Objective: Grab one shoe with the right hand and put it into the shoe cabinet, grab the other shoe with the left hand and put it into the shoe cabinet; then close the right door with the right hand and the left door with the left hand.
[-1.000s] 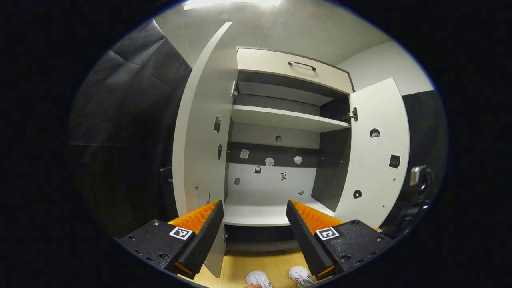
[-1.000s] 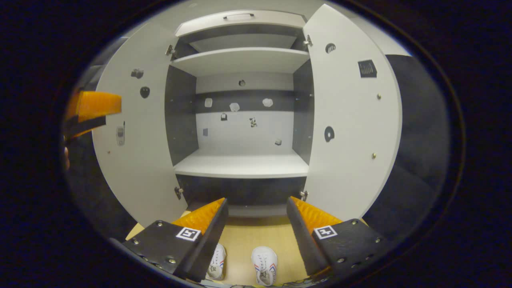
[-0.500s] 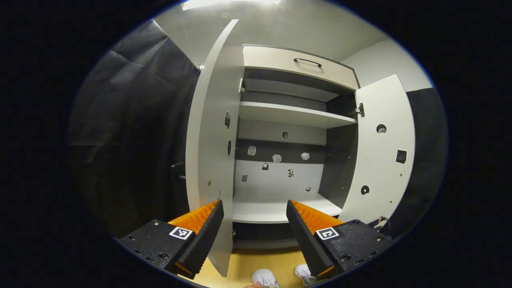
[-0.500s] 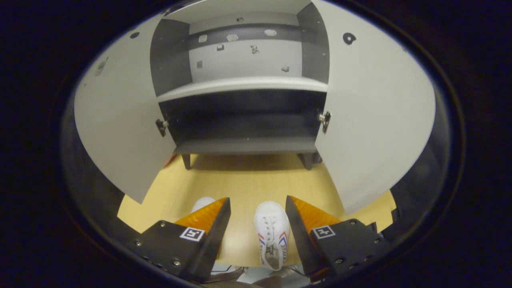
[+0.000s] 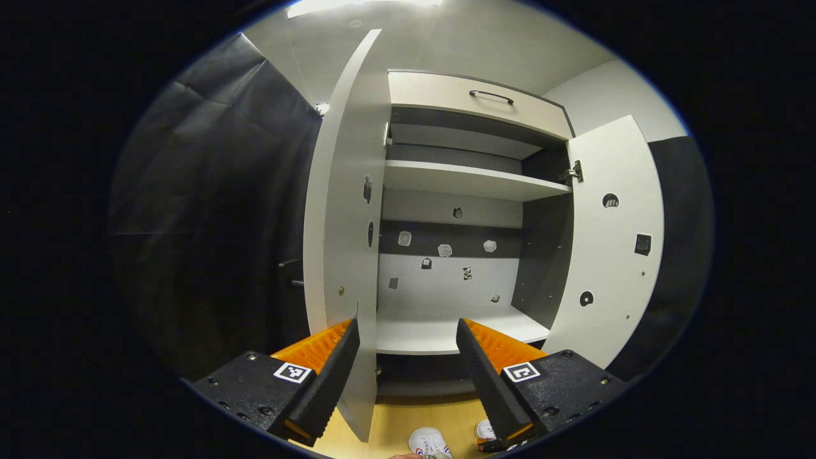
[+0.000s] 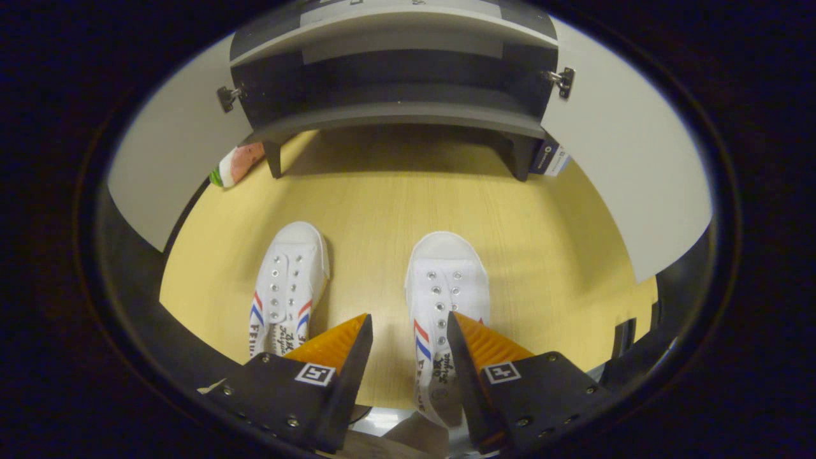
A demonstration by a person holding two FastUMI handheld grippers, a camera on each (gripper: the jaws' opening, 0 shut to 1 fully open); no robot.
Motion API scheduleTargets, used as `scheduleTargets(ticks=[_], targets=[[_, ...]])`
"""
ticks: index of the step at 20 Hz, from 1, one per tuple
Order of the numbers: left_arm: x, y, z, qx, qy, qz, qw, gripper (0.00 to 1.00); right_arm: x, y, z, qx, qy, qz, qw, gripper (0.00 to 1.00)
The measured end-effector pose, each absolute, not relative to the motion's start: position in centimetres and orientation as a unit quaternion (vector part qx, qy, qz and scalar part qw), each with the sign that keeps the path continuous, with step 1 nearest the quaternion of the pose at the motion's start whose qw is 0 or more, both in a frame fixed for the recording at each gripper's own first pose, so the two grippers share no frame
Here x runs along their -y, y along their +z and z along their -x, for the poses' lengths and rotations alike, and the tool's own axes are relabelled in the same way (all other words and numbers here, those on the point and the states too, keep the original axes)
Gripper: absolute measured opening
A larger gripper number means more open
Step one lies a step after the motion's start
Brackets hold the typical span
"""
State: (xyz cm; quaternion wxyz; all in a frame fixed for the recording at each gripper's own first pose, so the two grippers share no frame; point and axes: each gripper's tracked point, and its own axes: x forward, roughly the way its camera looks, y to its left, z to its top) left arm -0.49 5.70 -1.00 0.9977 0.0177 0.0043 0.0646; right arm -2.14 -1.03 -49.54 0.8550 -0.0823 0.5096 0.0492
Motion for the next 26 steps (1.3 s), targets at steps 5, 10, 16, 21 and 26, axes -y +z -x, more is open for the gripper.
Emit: scheduleTargets(ticks=[5,10,16,21,26], targets=[[-5.7,-1.0,0.4,-0.003,0.069,-0.018,0.997,0.94,1.6,-52.5,3.6,-0.550,0.051,0.081,0.829,0.70],[-5.7,-1.1,0.4,-0.004,0.072,-0.017,0.997,0.94,2.1,-53.4,3.9,-0.559,0.062,0.102,0.821,0.51],[-5.7,-1.0,0.4,-0.002,0.072,-0.009,0.997,0.94,2.6,-52.7,3.7,-0.564,0.041,0.105,0.818,0.12],[-5.7,-1.1,0.5,-0.002,0.072,-0.013,0.997,0.94,2.7,-52.4,3.2,-0.544,0.021,0.063,0.837,0.01],[-5.6,-1.1,0.5,-0.001,0.071,-0.012,0.997,0.94,2.3,-48.8,1.9,-0.520,0.015,-0.009,0.854,0.01]])
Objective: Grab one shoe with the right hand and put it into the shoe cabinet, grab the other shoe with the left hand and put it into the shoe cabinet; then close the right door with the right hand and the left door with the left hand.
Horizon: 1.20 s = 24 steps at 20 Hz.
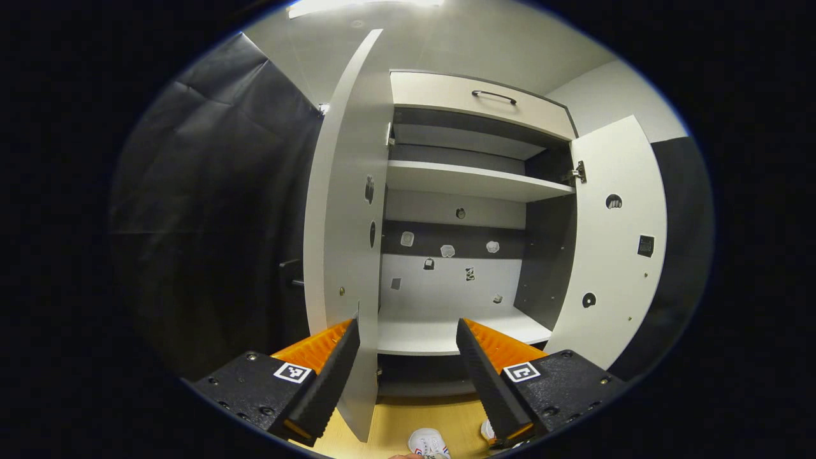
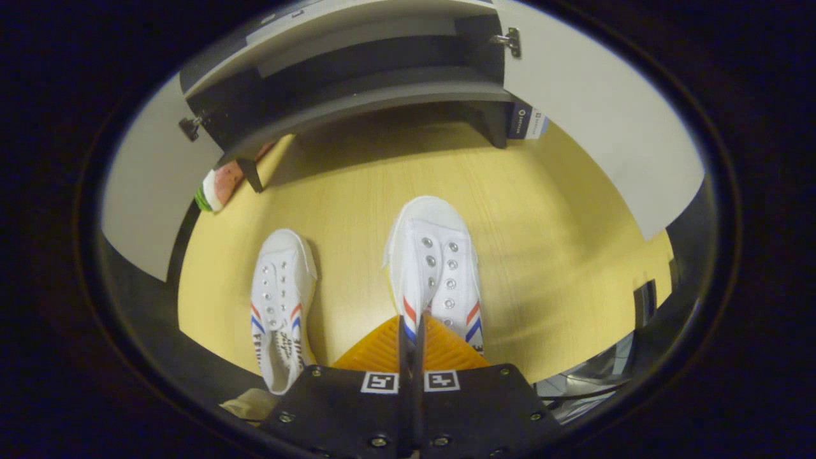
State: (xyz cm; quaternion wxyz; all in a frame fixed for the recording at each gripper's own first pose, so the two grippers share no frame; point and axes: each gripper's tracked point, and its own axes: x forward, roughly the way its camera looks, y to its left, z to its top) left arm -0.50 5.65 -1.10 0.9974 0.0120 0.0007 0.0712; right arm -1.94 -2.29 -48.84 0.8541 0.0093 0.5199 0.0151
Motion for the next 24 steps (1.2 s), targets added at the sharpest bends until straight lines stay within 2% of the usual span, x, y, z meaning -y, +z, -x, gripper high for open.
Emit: scheduleTargets(ticks=[5,10,11,12,15,21,24], targets=[[-5.7,-1.2,0.5,-0.001,0.072,-0.018,0.997,0.94,0.4,-41.8,-1.2,-0.459,0.037,-0.022,0.887,0.00],[-5.6,-1.1,0.5,0.001,0.071,-0.015,0.997,0.94,-2.5,-30.0,-6.5,-0.354,0.068,-0.046,0.932,0.00],[-5.6,-1.2,0.5,0.001,0.070,-0.014,0.997,0.94,-3.1,-27.4,-7.8,-0.330,0.076,-0.046,0.940,0.03],[-5.6,-1.1,0.5,0.002,0.070,-0.014,0.997,0.94,-3.5,-25.3,-9.0,-0.313,0.082,-0.040,0.945,0.00],[-5.7,-1.1,0.6,0.003,0.067,-0.012,0.998,0.94,-4.5,-19.8,-13.1,-0.261,0.095,-0.022,0.960,0.01],[-5.7,-1.1,0.6,0.003,0.067,-0.013,0.998,0.93,-5.2,-14.3,-21.8,-0.218,0.094,0.002,0.971,0.00],[-5.8,-1.1,0.6,0.003,0.069,-0.013,0.998,0.93,-4.9,-13.9,-26.6,-0.219,0.085,0.026,0.972,0.00]])
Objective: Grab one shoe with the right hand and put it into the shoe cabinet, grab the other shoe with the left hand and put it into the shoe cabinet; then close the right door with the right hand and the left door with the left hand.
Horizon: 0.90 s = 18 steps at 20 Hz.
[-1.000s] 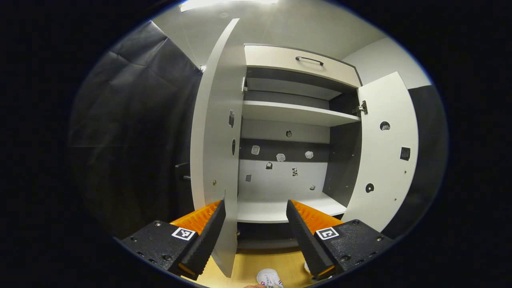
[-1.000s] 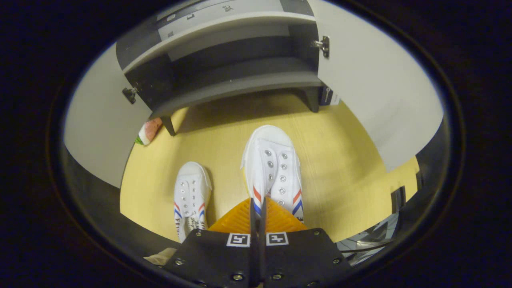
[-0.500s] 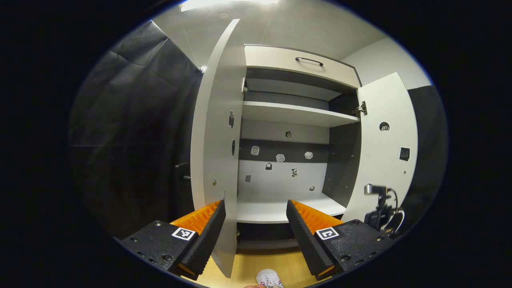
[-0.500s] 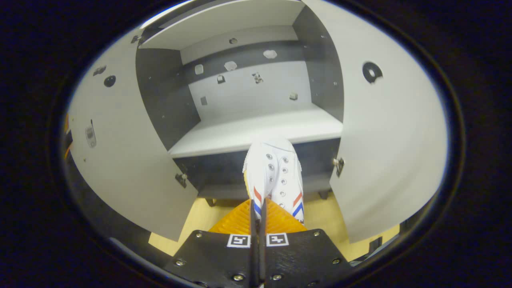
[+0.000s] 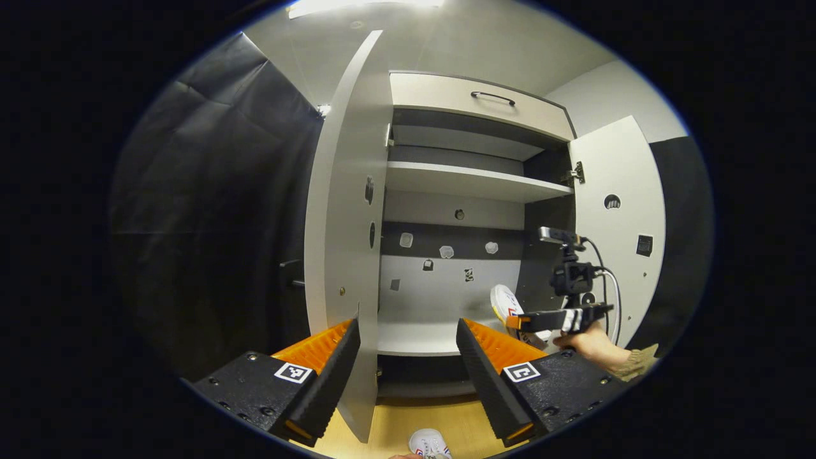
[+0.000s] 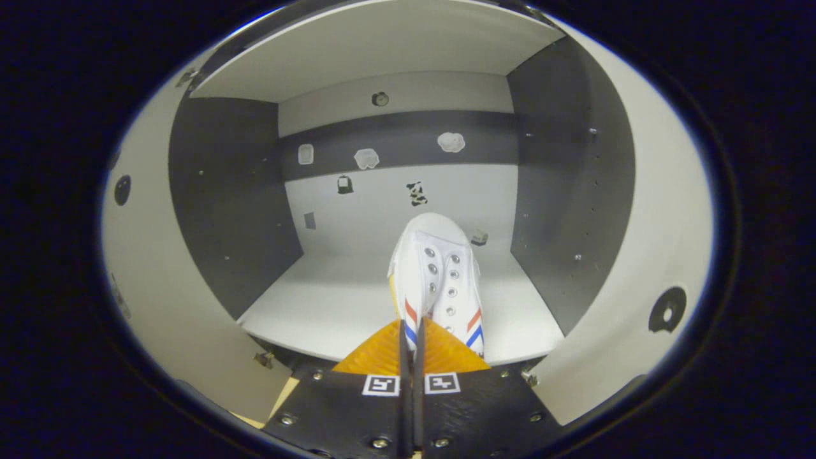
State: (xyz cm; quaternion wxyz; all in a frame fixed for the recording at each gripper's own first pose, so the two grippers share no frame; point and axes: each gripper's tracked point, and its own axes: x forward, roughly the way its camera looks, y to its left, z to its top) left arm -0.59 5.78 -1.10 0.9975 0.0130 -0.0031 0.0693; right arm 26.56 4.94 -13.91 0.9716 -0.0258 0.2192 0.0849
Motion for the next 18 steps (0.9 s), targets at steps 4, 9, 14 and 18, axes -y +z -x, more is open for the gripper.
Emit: scheduleTargets(ticks=[4,9,14,18], targets=[[-5.8,-1.1,0.6,0.003,0.072,-0.013,0.997,0.93,-5.1,-15.1,-32.2,-0.235,0.073,0.041,0.968,0.00],[-5.8,-1.1,0.5,0.004,0.075,-0.015,0.997,0.93,-5.1,-18.1,-36.4,-0.264,0.053,0.047,0.962,0.00],[-5.9,-1.3,0.4,0.005,0.078,-0.022,0.997,0.93,-5.5,-19.8,-37.1,-0.291,0.049,0.036,0.955,0.00],[-5.8,-1.3,0.4,0.007,0.079,-0.025,0.997,0.93,-5.9,-20.6,-36.7,-0.309,0.052,0.027,0.949,0.00]])
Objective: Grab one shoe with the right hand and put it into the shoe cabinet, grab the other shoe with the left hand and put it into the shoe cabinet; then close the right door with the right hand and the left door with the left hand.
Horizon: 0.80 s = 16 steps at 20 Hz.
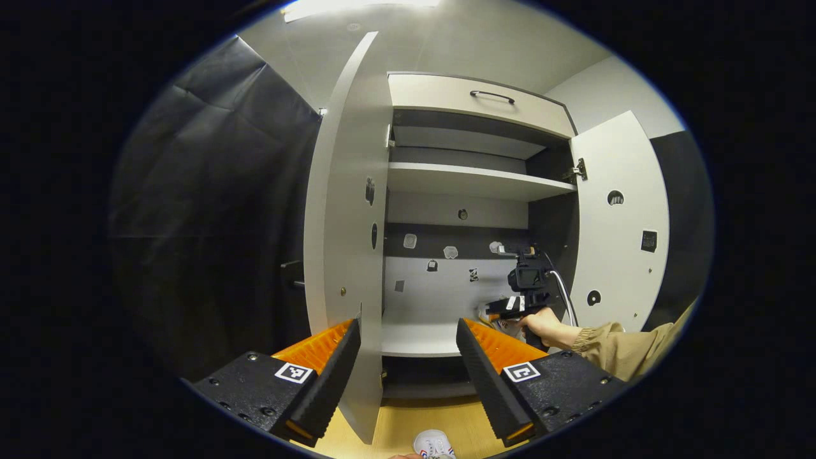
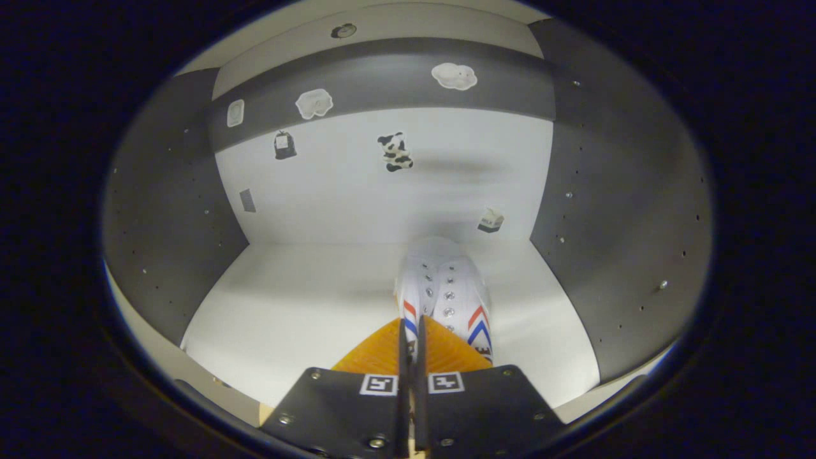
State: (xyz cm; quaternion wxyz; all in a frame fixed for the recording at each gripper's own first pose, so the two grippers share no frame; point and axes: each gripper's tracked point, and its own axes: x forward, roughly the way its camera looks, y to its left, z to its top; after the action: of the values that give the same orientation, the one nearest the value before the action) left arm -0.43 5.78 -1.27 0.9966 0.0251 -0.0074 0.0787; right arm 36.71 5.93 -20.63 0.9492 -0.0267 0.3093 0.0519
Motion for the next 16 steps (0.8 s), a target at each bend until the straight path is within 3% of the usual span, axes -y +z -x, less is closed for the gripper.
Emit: scheduleTargets(ticks=[1,3,5,12,15,16], targets=[[-5.8,-1.4,0.4,0.008,0.078,-0.027,0.997,0.93,-6.3,-20.6,-36.5,-0.312,0.060,0.019,0.948,0.05],[-5.8,-1.4,0.5,0.008,0.080,-0.035,0.996,0.93,-6.3,-19.1,-36.4,-0.296,0.063,0.014,0.953,0.28],[-5.8,-1.5,0.3,0.010,0.082,-0.039,0.996,0.93,-6.4,-17.1,-35.0,-0.275,0.073,0.013,0.959,0.34],[-4.6,-5.1,-0.3,-0.027,0.068,-0.013,0.997,0.96,-7.6,-6.6,-24.8,-0.159,0.128,0.011,0.979,0.34],[-3.7,-7.0,-1.1,-0.033,0.061,-0.022,0.997,0.92,-7.1,-2.1,-19.6,-0.100,0.132,0.008,0.986,0.34],[-3.3,-8.2,-1.5,-0.042,0.058,-0.023,0.997,0.96,-6.8,-1.1,-18.0,-0.084,0.131,0.009,0.988,0.34]])
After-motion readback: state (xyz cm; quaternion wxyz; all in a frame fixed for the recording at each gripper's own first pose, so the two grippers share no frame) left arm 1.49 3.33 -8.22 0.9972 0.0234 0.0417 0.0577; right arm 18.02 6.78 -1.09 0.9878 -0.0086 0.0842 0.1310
